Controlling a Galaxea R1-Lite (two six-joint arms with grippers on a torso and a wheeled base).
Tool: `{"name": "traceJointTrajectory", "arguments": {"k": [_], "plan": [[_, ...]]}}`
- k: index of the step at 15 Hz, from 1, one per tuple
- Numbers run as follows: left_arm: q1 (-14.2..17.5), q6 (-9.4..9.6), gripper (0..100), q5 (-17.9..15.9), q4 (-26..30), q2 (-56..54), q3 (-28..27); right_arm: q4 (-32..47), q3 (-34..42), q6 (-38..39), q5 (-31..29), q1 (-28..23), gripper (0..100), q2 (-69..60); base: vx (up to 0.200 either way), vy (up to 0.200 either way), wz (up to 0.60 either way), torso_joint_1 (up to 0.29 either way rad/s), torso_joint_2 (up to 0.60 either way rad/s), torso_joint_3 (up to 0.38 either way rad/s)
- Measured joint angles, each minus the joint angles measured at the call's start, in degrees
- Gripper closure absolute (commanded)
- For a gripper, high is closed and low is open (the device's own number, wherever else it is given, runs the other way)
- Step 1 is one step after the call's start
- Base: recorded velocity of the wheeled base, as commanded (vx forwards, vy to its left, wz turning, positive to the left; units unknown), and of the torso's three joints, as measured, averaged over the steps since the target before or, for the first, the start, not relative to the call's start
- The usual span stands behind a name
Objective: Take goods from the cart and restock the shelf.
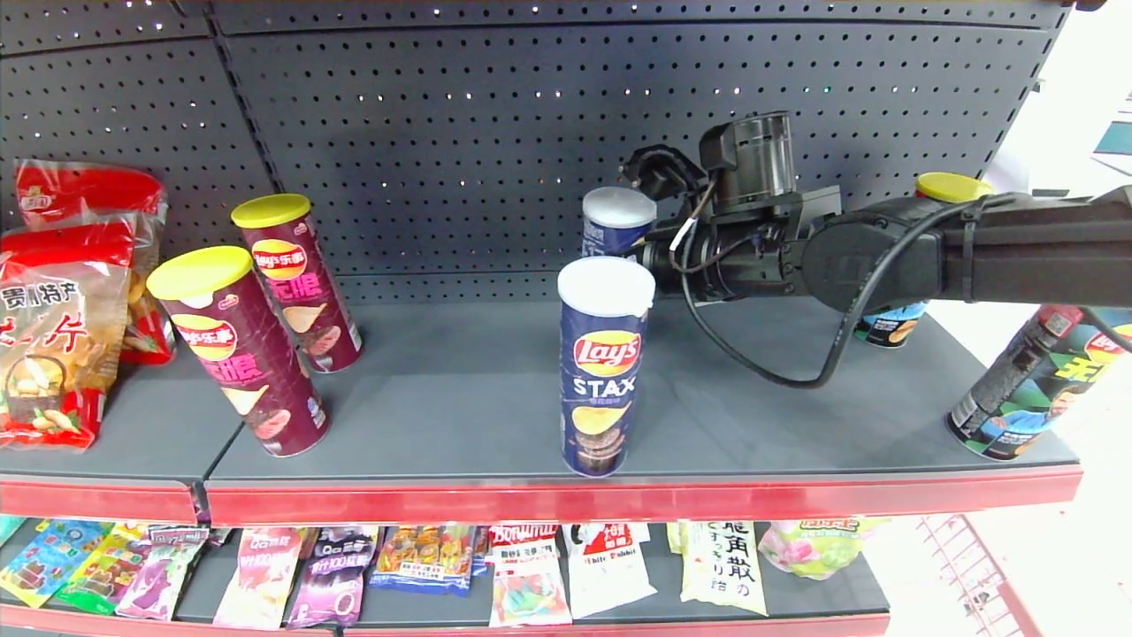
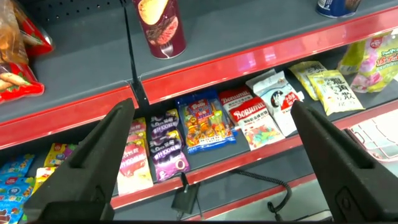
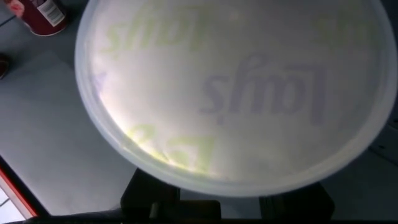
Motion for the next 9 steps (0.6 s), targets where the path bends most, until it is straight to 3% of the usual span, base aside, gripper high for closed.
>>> {"name": "traceJointTrajectory", "arguments": {"k": [8,9], "plan": [[0.00,0.00,0,0.00,-0.01,-0.45,0.16,-0.06,0.11,0.01,-0.10,0.71,100,0.44,0.000,0.000,0.00,0.000,0.00,0.000],[0.00,0.00,0,0.00,0.00,-0.45,0.16,-0.11,0.23,0.01,-0.11,0.74,0,0.46,0.000,0.000,0.00,0.000,0.00,0.000]]}}
